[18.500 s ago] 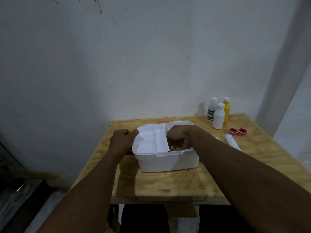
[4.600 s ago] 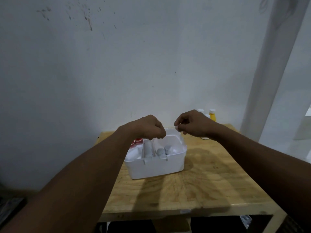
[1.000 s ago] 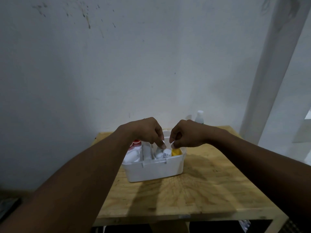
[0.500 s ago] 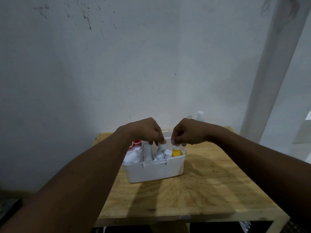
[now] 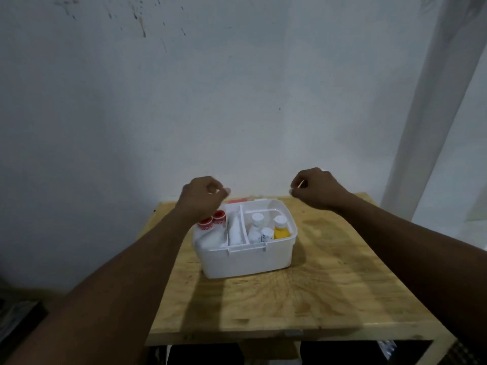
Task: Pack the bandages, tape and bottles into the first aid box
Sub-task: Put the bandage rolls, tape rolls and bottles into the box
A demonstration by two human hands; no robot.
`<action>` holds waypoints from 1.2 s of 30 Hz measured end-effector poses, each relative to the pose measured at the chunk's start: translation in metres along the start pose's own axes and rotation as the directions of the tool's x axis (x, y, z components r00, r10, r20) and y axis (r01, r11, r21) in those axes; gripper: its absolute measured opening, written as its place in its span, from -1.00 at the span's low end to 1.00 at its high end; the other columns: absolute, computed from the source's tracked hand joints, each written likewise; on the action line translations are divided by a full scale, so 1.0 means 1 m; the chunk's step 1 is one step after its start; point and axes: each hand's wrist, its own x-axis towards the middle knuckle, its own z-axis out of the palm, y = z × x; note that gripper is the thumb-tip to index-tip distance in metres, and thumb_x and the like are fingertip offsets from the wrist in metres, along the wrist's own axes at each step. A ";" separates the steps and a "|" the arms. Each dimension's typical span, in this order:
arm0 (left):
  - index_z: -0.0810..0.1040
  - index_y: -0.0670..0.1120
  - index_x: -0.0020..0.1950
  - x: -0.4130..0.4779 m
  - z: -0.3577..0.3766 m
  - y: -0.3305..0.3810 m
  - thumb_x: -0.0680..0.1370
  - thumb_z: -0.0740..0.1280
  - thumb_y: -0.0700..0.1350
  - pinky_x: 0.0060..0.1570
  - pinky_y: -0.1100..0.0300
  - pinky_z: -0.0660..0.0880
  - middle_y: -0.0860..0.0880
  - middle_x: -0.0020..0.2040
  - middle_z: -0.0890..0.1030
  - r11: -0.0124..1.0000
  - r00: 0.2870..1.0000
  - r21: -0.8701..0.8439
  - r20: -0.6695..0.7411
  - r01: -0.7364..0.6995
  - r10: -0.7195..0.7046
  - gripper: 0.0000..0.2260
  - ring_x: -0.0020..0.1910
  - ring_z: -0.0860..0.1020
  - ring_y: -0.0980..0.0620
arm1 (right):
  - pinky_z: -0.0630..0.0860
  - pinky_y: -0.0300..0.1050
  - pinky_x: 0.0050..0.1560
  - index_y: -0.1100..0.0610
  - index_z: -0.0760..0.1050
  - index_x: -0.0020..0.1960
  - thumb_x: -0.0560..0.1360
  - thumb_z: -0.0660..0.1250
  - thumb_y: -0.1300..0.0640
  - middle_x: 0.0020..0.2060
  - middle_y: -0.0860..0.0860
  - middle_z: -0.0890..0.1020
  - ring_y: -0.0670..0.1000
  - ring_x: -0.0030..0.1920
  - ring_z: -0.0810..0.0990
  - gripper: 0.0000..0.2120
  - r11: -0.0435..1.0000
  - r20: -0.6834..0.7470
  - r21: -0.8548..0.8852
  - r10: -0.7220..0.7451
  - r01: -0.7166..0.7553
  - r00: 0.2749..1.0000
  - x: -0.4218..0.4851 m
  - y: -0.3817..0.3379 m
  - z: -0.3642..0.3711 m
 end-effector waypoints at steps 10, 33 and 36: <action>0.56 -0.05 0.11 -0.013 0.020 -0.063 0.63 0.35 -0.01 -0.16 0.15 0.53 -0.07 0.14 0.59 0.856 0.930 -0.376 0.041 0.353 -0.366 -0.86 0.06 0.58 -0.08 | 0.28 0.17 0.39 0.10 0.10 0.56 0.51 0.31 0.10 0.57 0.17 0.00 0.37 0.46 0.20 -0.31 0.961 -0.079 -0.159 0.218 -0.228 0.973 0.034 0.053 0.017; 0.67 -0.17 0.02 -0.001 0.029 -0.054 0.65 0.32 0.02 0.07 0.03 0.53 -0.09 0.01 0.67 0.862 0.920 -0.338 0.029 0.378 -0.392 -0.73 0.03 0.61 -0.12 | 0.61 0.14 -0.02 0.12 0.48 0.07 0.44 0.34 0.08 0.03 0.18 0.61 0.22 0.01 0.60 -0.77 0.975 -0.187 -0.192 0.072 -0.109 0.980 0.055 0.050 -0.001; 0.68 -0.14 -0.02 0.000 0.029 -0.053 0.63 0.34 0.03 0.13 0.00 0.55 -0.10 0.03 0.69 0.854 0.915 -0.345 0.034 0.389 -0.403 -0.74 0.05 0.62 -0.13 | 0.59 0.04 -0.06 0.13 0.53 0.07 0.43 0.36 0.08 0.01 0.17 0.63 0.22 0.00 0.62 -0.76 0.993 -0.273 -0.115 0.002 -0.035 0.962 0.055 0.024 -0.019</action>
